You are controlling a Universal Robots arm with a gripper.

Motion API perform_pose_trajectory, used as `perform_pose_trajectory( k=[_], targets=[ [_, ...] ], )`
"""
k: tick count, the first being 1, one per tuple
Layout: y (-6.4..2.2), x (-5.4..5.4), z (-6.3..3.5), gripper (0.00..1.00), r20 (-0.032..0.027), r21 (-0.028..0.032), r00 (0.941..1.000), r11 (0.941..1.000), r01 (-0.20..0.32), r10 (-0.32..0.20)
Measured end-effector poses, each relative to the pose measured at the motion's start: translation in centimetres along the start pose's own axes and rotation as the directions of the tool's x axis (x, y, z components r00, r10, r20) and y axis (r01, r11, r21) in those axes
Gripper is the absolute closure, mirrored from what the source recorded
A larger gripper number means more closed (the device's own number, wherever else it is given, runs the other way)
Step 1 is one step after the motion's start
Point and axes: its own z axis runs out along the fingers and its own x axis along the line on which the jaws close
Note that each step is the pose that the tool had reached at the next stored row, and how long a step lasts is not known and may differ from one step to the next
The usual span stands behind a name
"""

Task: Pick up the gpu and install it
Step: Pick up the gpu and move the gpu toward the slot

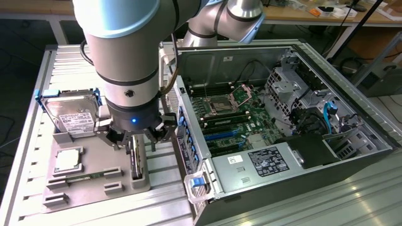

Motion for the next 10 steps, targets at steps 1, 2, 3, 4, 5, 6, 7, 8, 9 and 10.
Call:
perform_pose_trajectory(
  k=[1,2,3,4,5,6,7,8,9,10],
  targets=[
    [0.15,0.1,0.06,0.46,0.0001,0.0,1.0,1.0,0.0,0.0],
    [0.26,0.2,0.1,0.46,0.0,0.0,1.0,1.0,0.0,0.0],
    [0.38,0.3,0.16,0.46,0.0,0.0,1.0,1.0,0.0,0.0],
    [0.49,0.3,0.22,0.46,0.0,0.0,1.0,1.0,0.0,0.0],
    [0.63,0.4,0.28,0.46,0.0,0.0,1.0,1.0,0.0,0.0],
    [0.76,0.5,0.34,0.46,0.0,0.0,1.0,1.0,0.0,0.0],
    [0.91,0.6,0.42,0.46,0.0001,-0.0001,1.0,1.0,0.0,0.0],
    [1.04,0.7,0.48,0.46,0.0001,0.0,1.0,1.0,0.0,0.0],
    [1.21,0.8,0.6,0.46,0.0,-0.0001,1.0,1.0,0.0,0.0],
    [1.39,1.0,0.73,0.46,0.0002,-0.0002,1.0,1.0,0.0,0.0]
  ],
)
